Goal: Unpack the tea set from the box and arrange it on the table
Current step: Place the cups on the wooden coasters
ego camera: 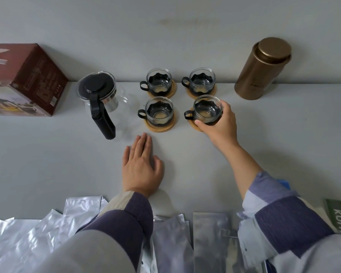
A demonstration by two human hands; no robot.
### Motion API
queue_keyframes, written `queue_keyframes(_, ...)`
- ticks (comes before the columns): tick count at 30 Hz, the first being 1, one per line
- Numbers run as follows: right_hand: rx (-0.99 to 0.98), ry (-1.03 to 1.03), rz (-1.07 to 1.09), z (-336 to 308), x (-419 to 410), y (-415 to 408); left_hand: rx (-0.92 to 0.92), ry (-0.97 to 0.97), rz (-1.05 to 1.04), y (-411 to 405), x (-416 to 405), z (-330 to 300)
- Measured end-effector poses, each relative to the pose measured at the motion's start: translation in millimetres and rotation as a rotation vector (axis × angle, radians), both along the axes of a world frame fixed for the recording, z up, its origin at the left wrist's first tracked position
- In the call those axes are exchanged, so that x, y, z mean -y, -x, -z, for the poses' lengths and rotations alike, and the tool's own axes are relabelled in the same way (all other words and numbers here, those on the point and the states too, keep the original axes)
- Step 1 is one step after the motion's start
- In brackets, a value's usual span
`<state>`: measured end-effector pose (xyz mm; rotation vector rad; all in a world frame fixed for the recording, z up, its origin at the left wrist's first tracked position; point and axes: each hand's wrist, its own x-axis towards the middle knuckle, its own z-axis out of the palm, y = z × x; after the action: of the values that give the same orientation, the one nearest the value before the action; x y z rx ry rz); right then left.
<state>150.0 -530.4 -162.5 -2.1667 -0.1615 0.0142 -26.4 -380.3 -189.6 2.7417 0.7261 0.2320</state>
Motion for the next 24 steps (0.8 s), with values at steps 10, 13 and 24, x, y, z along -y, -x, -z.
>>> queue_keyframes(10,-0.189,0.014,-0.097,-21.4,20.3,1.1,0.003,0.048,0.024,2.0,-0.3,-3.7)
queue_keyframes(13,-0.154,0.087,-0.120,-40.4,39.6,4.3,0.058,0.049,0.000,6.5,2.9,-8.2)
queue_keyframes(24,0.127,0.327,-0.160,-124.8,95.1,-70.2,0.484,-0.066,0.072,-80.7,34.5,-82.9)
